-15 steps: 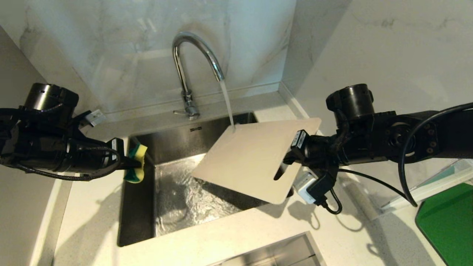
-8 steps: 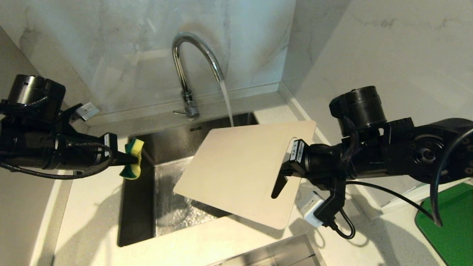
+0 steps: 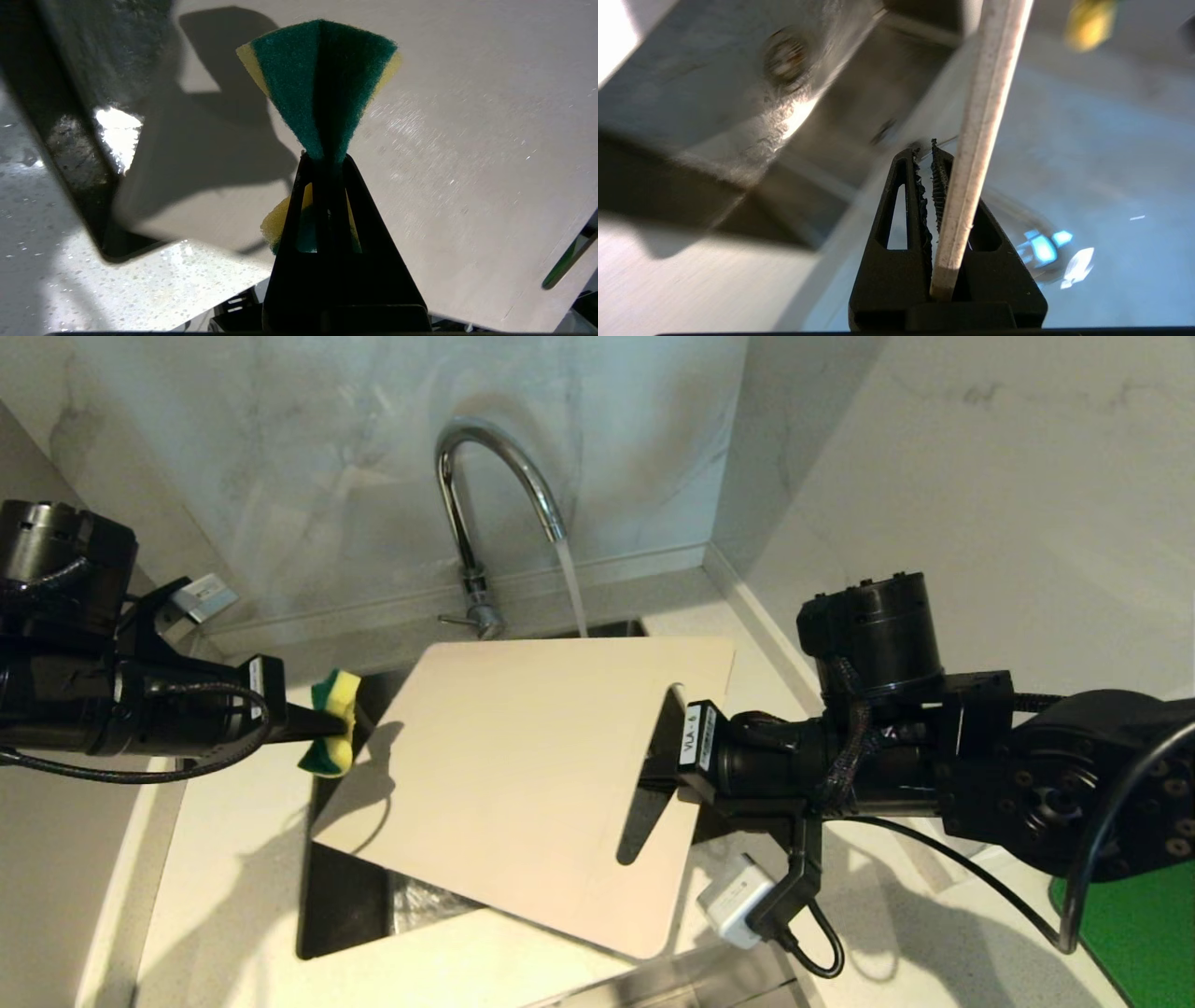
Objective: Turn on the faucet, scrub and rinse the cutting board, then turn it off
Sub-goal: Scrub the cutting board underwater
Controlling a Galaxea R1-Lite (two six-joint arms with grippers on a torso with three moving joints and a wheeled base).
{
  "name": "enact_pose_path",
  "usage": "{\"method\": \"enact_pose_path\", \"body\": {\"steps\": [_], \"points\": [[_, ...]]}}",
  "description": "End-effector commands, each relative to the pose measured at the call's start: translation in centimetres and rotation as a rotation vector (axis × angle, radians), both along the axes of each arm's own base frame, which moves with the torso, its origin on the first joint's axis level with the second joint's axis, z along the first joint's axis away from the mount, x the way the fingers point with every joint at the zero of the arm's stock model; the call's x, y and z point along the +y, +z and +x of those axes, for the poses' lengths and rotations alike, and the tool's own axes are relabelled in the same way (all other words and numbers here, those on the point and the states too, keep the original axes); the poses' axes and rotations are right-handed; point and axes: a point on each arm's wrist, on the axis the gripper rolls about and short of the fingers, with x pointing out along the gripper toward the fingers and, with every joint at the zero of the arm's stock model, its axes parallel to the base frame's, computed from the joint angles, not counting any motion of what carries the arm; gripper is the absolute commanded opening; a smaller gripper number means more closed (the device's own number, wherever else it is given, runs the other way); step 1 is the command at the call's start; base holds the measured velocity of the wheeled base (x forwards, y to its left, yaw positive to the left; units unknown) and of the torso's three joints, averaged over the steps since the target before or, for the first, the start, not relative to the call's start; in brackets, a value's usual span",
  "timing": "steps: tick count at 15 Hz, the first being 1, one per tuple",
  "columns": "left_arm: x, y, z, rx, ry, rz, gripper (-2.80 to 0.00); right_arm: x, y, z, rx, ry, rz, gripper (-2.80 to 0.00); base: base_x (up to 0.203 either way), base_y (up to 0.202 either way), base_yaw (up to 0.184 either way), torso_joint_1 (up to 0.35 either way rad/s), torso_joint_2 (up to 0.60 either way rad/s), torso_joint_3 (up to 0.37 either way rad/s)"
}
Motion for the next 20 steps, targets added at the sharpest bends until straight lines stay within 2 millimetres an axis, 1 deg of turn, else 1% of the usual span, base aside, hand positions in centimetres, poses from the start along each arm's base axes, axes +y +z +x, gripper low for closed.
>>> {"method": "enact_pose_path", "body": {"steps": [1, 4, 6, 8, 9, 11, 13, 15, 16, 18, 20], "points": [[-0.5, 0.7, -0.1, -0.021, -0.017, -0.014, -2.8, 1.2, -0.8, -0.7, -0.014, 0.075, 0.01, -2.8, 0.0, 0.0, 0.0, 0.0, 0.0, 0.0], [-1.3, 2.1, 1.2, -0.057, -0.02, -0.044, -2.8, 1.3, -1.3, -0.8, -0.03, 0.088, 0.03, -2.8, 0.0, 0.0, 0.0, 0.0, 0.0, 0.0], [-2.5, 3.1, 2.3, -0.085, -0.048, -0.052, -2.8, 1.3, -1.1, -0.7, -0.033, 0.087, 0.034, -2.8, 0.0, 0.0, 0.0, 0.0, 0.0, 0.0], [-4.6, 3.7, 2.5, -0.117, -0.128, -0.038, -2.8, 1.2, -1.0, -0.8, -0.024, 0.079, 0.041, -2.8, 0.0, 0.0, 0.0, 0.0, 0.0, 0.0], [-5.2, 3.8, 2.4, -0.142, -0.179, -0.013, -2.8, 1.2, -1.0, -0.8, -0.025, 0.079, 0.041, -2.8, 0.0, 0.0, 0.0, 0.0, 0.0, 0.0], [-5.9, 4.0, 1.7, -0.174, -0.336, -0.01, -2.8, 1.2, -1.0, -0.8, -0.024, 0.078, 0.041, -2.8, 0.0, 0.0, 0.0, 0.0, 0.0, 0.0], [-6.7, 3.4, 1.5, -0.169, -0.44, 0.018, -2.8, 1.2, -1.0, -0.8, -0.024, 0.077, 0.042, -2.8, 0.0, 0.0, 0.0, 0.0, 0.0, 0.0], [-7.3, 2.5, 1.8, -0.192, -0.515, 0.094, -2.8, 1.2, -1.1, -0.8, -0.022, 0.076, 0.04, -2.8, 0.0, 0.0, 0.0, 0.0, 0.0, 0.0], [-7.6, 1.8, 2.4, -0.201, -0.542, 0.137, -2.8, 1.2, -1.1, -0.9, -0.02, 0.075, 0.039, -2.8, 0.0, 0.0, 0.0, 0.0, 0.0, 0.0], [-7.9, 0.8, 3.4, -0.189, -0.525, 0.185, -2.8, 0.9, -0.9, -1.0, -0.022, 0.068, 0.045, -2.8, 0.0, 0.0, 0.0, 0.0, 0.0, 0.0], [-7.1, -0.2, 4.6, -0.162, -0.494, 0.2, -2.8, 0.9, -0.9, -1.0, -0.011, 0.062, 0.051, -2.8, 0.0, 0.0, 0.0, 0.0, 0.0, 0.0]]}}
